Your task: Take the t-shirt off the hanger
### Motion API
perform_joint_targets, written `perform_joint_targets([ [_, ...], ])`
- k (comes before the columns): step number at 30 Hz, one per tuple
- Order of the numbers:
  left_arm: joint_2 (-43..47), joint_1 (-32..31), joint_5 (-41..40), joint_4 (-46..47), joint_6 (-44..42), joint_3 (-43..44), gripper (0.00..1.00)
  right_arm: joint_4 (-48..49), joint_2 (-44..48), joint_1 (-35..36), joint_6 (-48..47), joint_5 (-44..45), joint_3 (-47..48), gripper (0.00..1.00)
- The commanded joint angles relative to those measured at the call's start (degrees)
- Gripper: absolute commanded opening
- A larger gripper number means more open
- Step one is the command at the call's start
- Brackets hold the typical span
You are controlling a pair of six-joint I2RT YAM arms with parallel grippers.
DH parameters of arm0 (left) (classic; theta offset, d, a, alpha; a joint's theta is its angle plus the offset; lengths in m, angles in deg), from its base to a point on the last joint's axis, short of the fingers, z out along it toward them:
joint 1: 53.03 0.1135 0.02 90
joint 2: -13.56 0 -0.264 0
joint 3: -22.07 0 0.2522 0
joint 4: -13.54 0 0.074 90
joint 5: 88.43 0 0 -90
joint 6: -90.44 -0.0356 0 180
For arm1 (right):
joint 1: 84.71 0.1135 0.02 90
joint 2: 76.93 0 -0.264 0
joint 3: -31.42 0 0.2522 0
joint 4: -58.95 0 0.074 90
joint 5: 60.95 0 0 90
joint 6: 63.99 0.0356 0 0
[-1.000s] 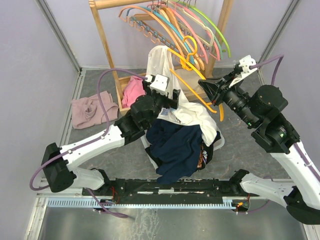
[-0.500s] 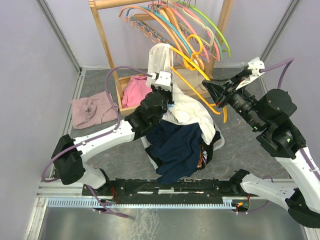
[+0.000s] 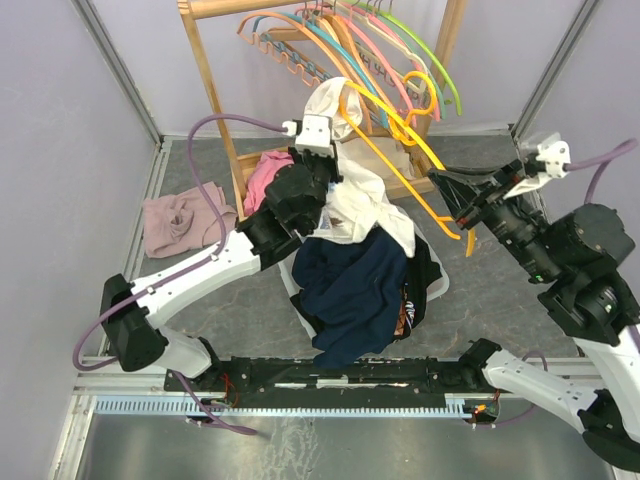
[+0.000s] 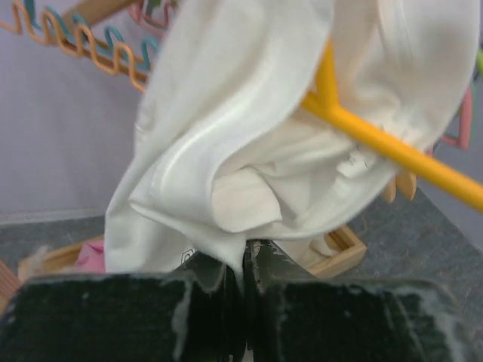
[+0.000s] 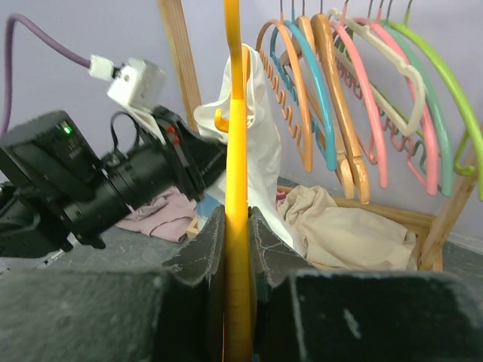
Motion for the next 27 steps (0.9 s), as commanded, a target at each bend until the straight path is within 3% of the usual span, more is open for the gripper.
perform_joint_targets([
  [1,2.8,0.5,-3.7,1.7,-7.6,8.5,0.03,1.3,3.3,0.2,-1.4,2.3,-0.7,0.02],
  [12,-5.3,1.2,-4.2,-4.0,-16.3,26.8,0.03,-2.0,9.0,0.1,-2.5,5.5,-1.8,0.02],
  [27,-19.1,1.2,-7.2,-12.5,-28.3,58.4,0.03,-5.4,12.5,0.1,-3.6,8.6,-4.1,0.02],
])
